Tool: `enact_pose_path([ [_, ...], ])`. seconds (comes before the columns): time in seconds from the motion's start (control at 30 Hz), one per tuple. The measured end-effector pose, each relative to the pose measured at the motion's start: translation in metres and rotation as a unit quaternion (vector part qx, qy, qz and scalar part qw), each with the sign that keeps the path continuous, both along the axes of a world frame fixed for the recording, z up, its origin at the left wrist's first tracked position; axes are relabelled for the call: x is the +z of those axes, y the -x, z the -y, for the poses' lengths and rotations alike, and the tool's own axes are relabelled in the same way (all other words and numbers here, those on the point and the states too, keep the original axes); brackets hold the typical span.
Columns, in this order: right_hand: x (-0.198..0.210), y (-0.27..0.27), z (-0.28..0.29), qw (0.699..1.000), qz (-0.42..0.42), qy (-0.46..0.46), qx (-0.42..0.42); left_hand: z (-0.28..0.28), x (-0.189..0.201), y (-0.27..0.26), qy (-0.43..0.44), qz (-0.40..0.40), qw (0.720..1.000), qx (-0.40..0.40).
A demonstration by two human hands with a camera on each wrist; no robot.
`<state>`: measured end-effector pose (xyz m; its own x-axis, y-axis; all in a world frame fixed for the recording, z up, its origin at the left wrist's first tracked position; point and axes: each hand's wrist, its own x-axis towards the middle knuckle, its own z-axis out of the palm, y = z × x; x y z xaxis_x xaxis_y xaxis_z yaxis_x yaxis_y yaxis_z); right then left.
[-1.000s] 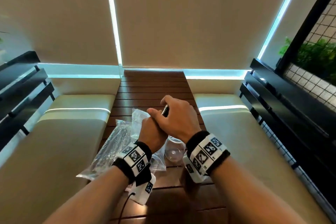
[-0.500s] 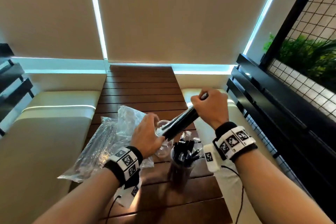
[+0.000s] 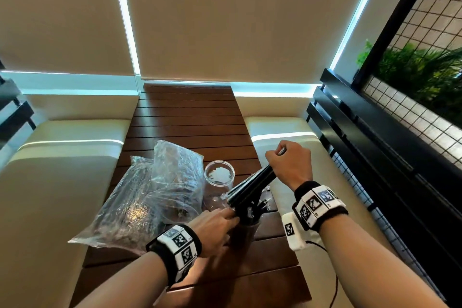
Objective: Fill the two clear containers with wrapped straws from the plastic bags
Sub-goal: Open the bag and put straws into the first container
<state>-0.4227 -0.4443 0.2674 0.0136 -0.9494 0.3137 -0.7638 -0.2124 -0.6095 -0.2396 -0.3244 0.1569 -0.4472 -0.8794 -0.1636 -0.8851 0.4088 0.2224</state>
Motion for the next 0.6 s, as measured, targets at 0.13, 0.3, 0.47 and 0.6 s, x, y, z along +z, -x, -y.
enact_pose_path([
  [0.13, 0.008, 0.006, 0.002, 0.998, -0.045, 0.038, 0.024, 0.0, 0.0, 0.0, 0.021, 0.006, 1.0, -0.01],
  [0.3, 0.014, 0.009, -0.002, 0.992, -0.074, 0.06, 0.08, 0.001, 0.005, 0.001, 0.018, 0.007, 1.0, -0.017],
  [0.47, 0.003, -0.003, -0.011, 0.972, -0.142, 0.071, 0.17, 0.002, 0.009, 0.004, 0.021, 0.009, 0.999, -0.025],
  [0.6, -0.016, -0.019, -0.017, 0.954, -0.189, 0.069, 0.221, 0.003, 0.005, 0.004, 0.011, 0.005, 1.0, -0.018],
])
